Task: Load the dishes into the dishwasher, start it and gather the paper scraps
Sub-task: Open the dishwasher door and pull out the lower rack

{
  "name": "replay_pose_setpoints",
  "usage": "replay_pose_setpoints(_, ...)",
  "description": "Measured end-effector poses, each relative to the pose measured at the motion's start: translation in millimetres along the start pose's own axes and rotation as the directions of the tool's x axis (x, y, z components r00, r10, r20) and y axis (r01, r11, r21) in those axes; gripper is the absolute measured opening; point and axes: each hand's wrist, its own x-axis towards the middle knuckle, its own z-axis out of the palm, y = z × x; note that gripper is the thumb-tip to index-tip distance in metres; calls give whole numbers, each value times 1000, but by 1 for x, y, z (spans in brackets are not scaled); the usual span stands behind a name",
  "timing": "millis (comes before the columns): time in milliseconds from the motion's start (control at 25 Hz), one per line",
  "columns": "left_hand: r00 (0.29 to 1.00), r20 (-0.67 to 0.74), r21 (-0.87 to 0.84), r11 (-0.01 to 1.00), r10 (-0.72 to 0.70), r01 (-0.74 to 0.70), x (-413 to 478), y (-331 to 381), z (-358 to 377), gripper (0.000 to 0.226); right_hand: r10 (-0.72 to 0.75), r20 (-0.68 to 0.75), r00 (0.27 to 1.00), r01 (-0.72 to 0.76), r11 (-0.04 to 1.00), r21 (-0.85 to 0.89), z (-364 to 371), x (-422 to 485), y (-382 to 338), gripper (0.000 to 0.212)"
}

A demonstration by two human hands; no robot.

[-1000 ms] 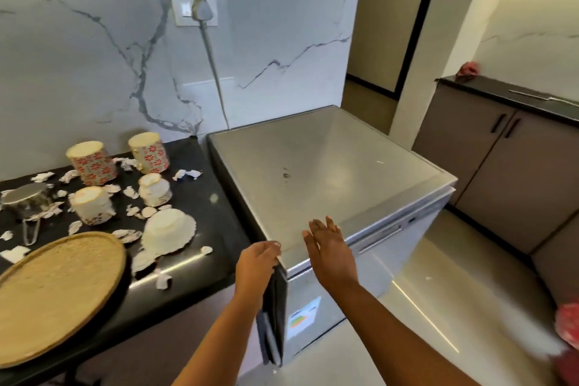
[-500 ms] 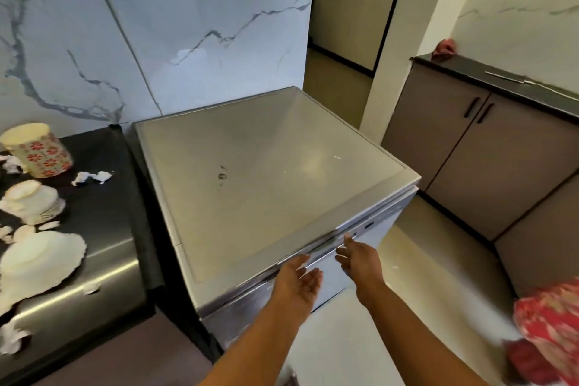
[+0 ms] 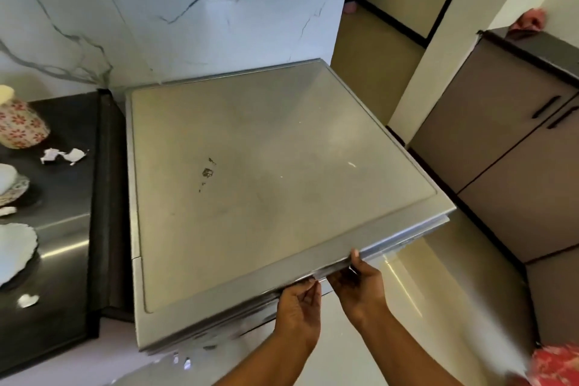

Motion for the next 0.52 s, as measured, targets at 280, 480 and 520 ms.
replay_pose_setpoints(280,995,-31,-1,996,93,-93,3,-4,0,27,58,144,988,-41,992,-119,-14,6,-15,4)
replay_pose_setpoints(480,973,4,57,972,229,-229,-11,-18,-1,14,111,235,966,-53,969,-240,-14,-5,-24,44)
replay_pose_setpoints(520,967,5,56,965,255,-255,-15,-24,-2,10,118,217,969,-62,967,-246,-19,-7,-26,39)
